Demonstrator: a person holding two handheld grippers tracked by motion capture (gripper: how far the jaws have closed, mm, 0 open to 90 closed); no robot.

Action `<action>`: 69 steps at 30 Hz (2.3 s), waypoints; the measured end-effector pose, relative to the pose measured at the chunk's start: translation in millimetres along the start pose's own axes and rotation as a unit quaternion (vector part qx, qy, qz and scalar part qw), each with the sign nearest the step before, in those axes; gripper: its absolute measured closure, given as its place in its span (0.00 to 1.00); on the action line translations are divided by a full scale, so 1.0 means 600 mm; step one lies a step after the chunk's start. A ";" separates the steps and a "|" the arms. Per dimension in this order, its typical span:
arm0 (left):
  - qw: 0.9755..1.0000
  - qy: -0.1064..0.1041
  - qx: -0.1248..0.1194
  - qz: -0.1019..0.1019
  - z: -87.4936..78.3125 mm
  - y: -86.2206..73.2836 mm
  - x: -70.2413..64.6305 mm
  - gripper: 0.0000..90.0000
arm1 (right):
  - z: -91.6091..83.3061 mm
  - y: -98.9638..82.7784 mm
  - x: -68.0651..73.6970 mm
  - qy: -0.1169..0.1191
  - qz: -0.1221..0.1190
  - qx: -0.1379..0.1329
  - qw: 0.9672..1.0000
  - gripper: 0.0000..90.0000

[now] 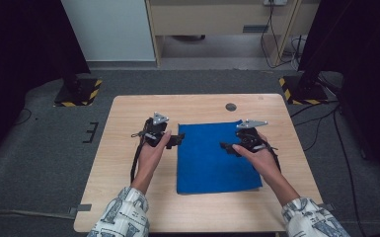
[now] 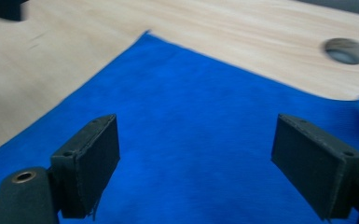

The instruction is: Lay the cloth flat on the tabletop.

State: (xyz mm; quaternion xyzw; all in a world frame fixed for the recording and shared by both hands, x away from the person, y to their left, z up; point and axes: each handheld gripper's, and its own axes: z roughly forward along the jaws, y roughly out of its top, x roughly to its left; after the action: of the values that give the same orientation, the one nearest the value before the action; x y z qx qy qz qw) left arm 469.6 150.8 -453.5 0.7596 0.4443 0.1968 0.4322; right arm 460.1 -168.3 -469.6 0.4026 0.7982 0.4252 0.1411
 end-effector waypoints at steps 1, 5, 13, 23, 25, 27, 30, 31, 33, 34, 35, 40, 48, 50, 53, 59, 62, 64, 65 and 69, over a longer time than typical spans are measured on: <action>1.000 -0.003 -0.001 0.001 0.000 0.000 -0.001 0.09 | 0.002 -0.001 0.005 0.005 -0.005 0.000 1.000 0.17; 1.000 -0.003 -0.001 0.008 -0.003 0.000 -0.003 0.09 | 0.006 -0.003 0.026 0.020 -0.015 0.002 1.000 0.18; 1.000 -0.016 -0.001 0.011 -0.013 0.000 -0.004 0.09 | 0.004 -0.003 0.062 0.050 -0.021 -0.010 0.998 0.20; 1.000 -0.019 -0.003 0.012 -0.022 -0.002 -0.002 0.09 | 0.006 -0.014 0.105 0.078 -0.049 -0.007 0.996 0.27; 1.000 -0.019 -0.003 0.012 -0.022 -0.002 0.000 0.09 | 0.007 -0.016 0.112 0.085 -0.051 -0.005 0.995 0.28; 1.000 -0.011 -0.007 0.011 -0.025 -0.001 0.003 0.09 | 0.010 -0.019 0.120 0.092 -0.057 -0.001 0.994 0.30; 1.000 -0.019 -0.009 0.006 -0.028 0.000 0.006 0.10 | 0.012 -0.021 0.133 0.098 -0.067 0.001 0.993 0.32; 1.000 -0.020 -0.009 0.006 -0.029 -0.001 0.006 0.10 | 0.013 -0.021 0.137 0.102 -0.069 0.000 0.992 0.32; 1.000 -0.020 -0.005 0.009 -0.030 -0.002 0.006 0.10 | 0.017 -0.022 0.146 0.109 -0.073 0.002 0.991 0.32; 1.000 -0.019 -0.004 0.008 -0.030 -0.003 0.006 0.10 | 0.019 -0.023 0.152 0.111 -0.074 0.004 0.991 0.32; 1.000 -0.020 -0.002 0.009 -0.030 -0.004 0.006 0.10 | 0.021 -0.023 0.157 0.115 -0.077 0.007 0.990 0.32; 0.999 -0.026 -0.001 0.025 -0.030 -0.004 0.003 0.10 | 0.030 -0.030 0.178 0.128 -0.085 0.017 0.988 0.34; 0.999 -0.036 0.009 0.016 -0.014 -0.012 0.000 0.11 | 0.039 -0.042 0.203 0.146 -0.095 0.028 0.984 0.46; 0.999 -0.035 0.013 0.015 -0.010 -0.014 0.000 0.11 | 0.040 -0.043 0.210 0.148 -0.098 0.028 0.984 0.49; 0.999 -0.037 0.016 0.008 -0.010 -0.016 0.000 0.11 | 0.040 -0.047 0.220 0.149 -0.106 0.033 0.983 0.52; 0.999 -0.037 0.015 0.013 -0.018 -0.016 -0.003 0.11 | 0.043 -0.054 0.232 0.145 -0.112 0.042 0.982 0.58; 0.999 -0.031 0.023 0.018 -0.020 -0.017 -0.003 0.11 | 0.043 -0.055 0.235 0.142 -0.112 0.046 0.982 0.63; 0.999 -0.024 0.022 0.015 -0.025 -0.019 -0.004 0.11 | 0.042 -0.055 0.238 0.140 -0.116 0.044 0.982 0.68; 0.999 -0.021 0.023 0.016 -0.029 -0.021 -0.004 0.11 | 0.041 -0.055 0.238 0.140 -0.118 0.044 0.982 0.69; 0.999 -0.014 0.030 0.017 -0.038 -0.030 -0.002 0.11 | 0.036 -0.059 0.244 0.138 -0.125 0.040 0.982 0.78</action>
State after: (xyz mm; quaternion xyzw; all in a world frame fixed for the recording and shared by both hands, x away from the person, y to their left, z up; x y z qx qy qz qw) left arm 444.1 164.9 -455.7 0.7824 0.4312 0.1794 0.4119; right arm 360.8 -55.6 -493.2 0.2427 0.8706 0.4230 0.0657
